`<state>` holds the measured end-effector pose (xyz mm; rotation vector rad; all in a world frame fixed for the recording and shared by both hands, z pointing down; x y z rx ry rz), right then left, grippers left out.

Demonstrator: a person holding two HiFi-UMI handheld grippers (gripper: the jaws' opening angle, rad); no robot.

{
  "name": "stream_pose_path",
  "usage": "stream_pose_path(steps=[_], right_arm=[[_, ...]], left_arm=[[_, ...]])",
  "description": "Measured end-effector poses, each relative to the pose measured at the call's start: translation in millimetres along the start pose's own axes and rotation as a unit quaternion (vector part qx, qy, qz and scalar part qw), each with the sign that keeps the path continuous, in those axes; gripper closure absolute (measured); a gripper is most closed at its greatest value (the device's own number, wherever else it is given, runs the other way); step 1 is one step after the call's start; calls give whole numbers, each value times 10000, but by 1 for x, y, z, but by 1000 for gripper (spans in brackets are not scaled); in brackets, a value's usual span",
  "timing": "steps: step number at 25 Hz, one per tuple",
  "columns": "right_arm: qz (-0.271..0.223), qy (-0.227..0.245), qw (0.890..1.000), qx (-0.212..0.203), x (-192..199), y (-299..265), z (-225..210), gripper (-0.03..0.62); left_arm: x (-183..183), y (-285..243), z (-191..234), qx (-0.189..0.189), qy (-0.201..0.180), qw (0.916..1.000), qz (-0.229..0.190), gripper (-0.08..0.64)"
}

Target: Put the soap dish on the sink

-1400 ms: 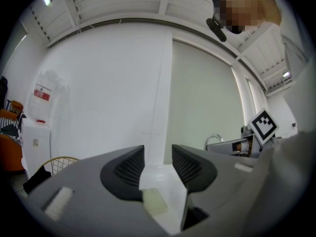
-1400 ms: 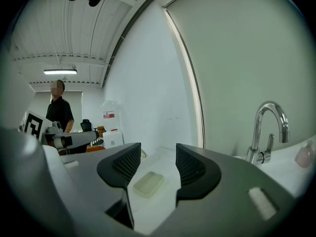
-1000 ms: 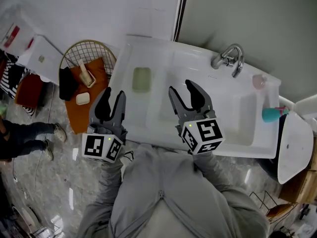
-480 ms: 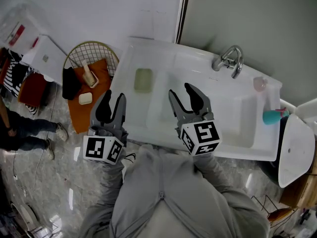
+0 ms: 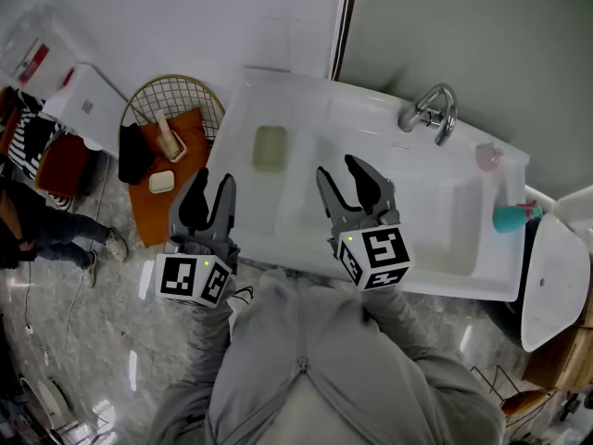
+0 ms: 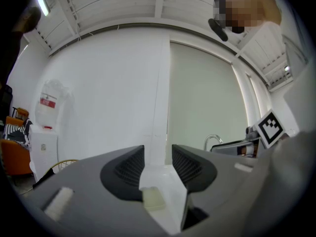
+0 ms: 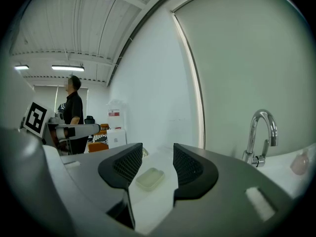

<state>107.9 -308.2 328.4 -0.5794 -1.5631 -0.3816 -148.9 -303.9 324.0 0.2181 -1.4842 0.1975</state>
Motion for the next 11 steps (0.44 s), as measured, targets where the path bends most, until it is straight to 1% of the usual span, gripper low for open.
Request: stream_pose_path(steps=[11], right_arm=[[-9,66,10000,40,-2,0,1,403]], left_arm=[[0,-1,1,36,16,10000,-18,376]])
Point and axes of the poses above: the fingertips, and each gripper's own axes: y backward along the fingers, z to its left, x out of its underside, the point moved 8 cm from there along y, backward along the fingers, and after that the axes turned 11 degrees about -x, right-handed, at the moved point
